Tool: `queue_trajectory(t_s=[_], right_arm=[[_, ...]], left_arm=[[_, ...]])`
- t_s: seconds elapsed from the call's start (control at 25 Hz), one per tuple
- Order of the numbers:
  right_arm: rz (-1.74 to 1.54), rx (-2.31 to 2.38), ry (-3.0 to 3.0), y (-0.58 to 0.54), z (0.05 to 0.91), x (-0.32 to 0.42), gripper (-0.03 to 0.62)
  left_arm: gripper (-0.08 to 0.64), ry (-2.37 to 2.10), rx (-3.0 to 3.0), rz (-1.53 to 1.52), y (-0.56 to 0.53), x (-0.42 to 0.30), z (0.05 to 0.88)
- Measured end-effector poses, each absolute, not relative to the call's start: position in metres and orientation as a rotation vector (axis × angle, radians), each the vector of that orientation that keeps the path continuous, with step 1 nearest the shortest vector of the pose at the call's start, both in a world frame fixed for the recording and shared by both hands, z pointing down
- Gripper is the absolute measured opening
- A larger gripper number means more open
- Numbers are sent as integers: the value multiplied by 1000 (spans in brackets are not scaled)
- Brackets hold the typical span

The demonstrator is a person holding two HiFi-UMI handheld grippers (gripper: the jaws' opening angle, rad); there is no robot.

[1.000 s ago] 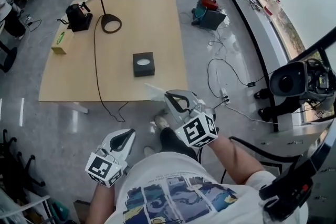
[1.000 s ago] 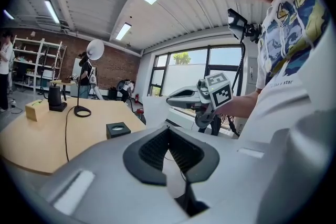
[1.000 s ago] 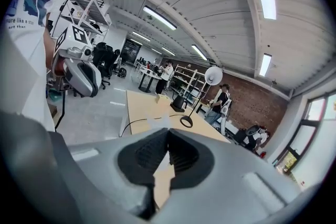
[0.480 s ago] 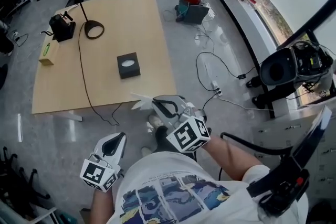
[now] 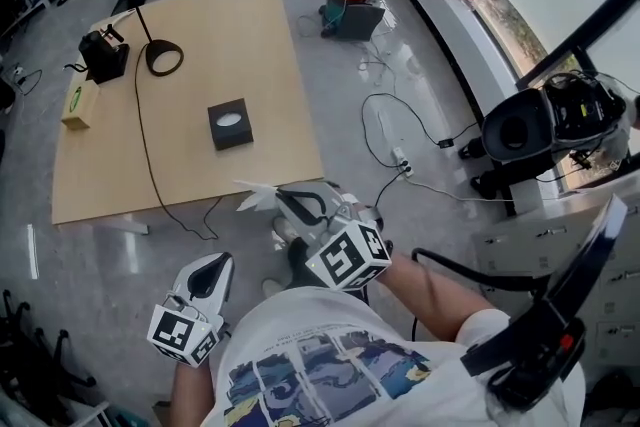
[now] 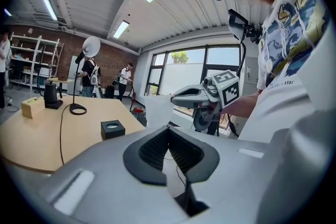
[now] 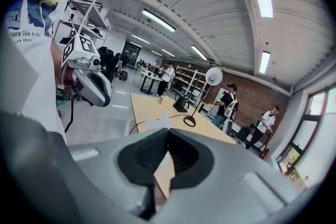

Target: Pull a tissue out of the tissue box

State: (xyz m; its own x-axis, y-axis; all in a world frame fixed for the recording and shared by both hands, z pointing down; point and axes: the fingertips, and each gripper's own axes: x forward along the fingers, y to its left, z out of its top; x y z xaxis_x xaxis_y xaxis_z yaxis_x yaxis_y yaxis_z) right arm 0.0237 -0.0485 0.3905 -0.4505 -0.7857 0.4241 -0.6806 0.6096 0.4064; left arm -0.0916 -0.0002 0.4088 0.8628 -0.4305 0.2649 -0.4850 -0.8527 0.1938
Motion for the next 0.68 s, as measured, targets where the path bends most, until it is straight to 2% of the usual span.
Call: queue_trajectory(t_s=[0.68], right_arm=[[-215,1173,-2221,-50,390,30,3]], left_arm=[[3,-638,2780,295,-6,-87,411]])
